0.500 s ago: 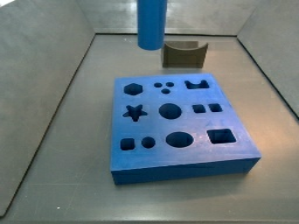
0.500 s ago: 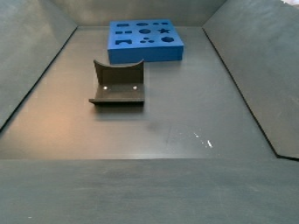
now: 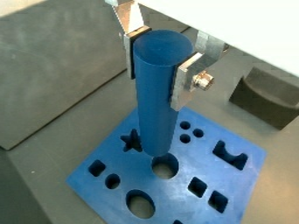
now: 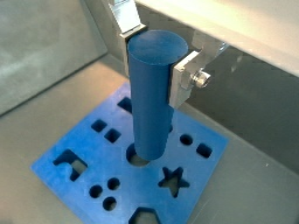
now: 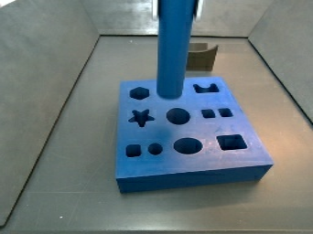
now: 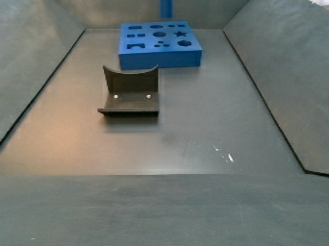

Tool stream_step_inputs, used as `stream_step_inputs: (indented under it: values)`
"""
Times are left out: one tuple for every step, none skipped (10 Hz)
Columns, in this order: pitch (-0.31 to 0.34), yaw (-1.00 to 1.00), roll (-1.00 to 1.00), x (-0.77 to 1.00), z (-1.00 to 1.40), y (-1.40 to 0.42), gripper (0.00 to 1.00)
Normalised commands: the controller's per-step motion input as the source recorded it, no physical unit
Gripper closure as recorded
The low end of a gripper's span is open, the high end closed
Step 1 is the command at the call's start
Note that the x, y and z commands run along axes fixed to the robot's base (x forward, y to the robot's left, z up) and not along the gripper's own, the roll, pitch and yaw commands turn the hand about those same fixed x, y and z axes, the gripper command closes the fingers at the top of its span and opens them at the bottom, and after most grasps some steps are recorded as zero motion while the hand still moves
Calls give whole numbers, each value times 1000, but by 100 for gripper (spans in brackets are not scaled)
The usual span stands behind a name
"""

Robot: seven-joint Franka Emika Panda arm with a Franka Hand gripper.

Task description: Insert the round object.

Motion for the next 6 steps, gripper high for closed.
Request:
stream_step_inputs:
  values:
    - [0, -97, 0, 194, -557, 26, 100]
    - [0, -100, -21, 354, -589, 0, 100]
    - [0, -91, -70, 440, -526, -9, 100]
    - [0, -117, -90, 494, -491, -17, 100]
    - [14, -120, -41, 477, -414, 0, 100]
    - [36, -103, -16, 383, -331, 0, 100]
